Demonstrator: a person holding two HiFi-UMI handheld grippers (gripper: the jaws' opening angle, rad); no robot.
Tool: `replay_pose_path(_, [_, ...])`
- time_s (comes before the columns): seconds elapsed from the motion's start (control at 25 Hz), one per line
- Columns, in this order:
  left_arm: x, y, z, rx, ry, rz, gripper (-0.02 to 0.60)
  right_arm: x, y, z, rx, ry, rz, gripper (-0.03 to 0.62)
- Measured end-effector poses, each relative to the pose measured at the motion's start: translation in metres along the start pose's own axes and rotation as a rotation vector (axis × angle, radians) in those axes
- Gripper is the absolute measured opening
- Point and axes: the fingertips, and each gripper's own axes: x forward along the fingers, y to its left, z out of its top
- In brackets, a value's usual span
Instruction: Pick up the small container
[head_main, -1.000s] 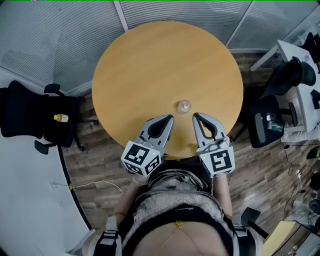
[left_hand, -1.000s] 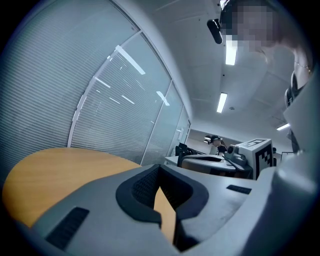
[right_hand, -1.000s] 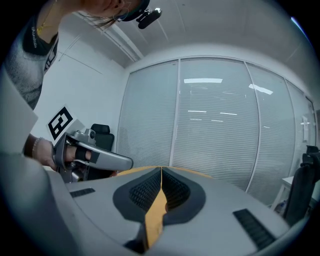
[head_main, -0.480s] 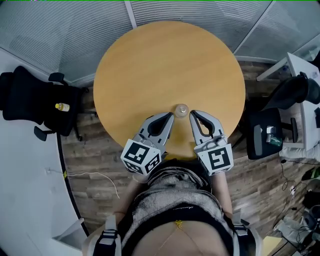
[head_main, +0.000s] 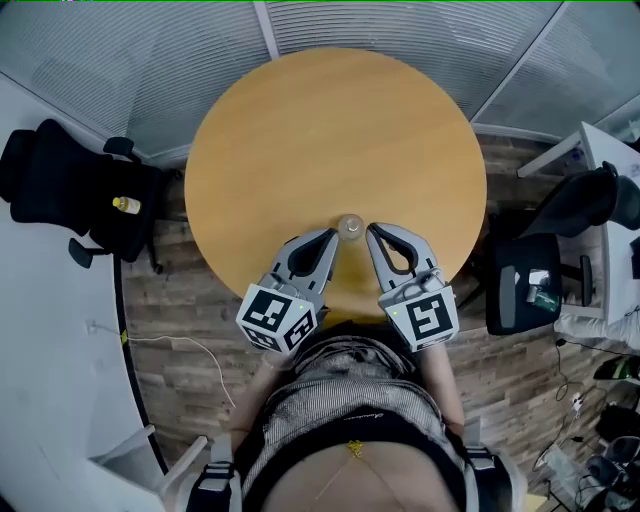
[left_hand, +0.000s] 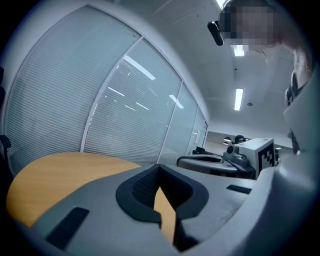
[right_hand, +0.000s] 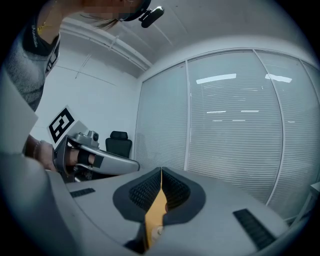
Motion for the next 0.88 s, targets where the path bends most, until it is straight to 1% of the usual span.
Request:
replay_pose_path(0.24, [0.004, -0.006, -0.002, 0.001, 0.002, 0.016, 0.003, -0.006, -0.004, -0.002, 0.002, 0.002, 0.015, 0.02])
replay_pose_path(0.76, [0.01, -0.014, -0.001, 0.014, 0.009, -0.001, 0.003, -0.009, -0.009, -0.007, 0.004, 0.01, 0.006, 0.02])
replay_pose_path(0.88, [0.01, -0.014, -0.003, 0.011, 0.013, -0.003, 0.003, -0.009, -0.01, -0.01, 0.022, 0.02, 0.001, 0.02])
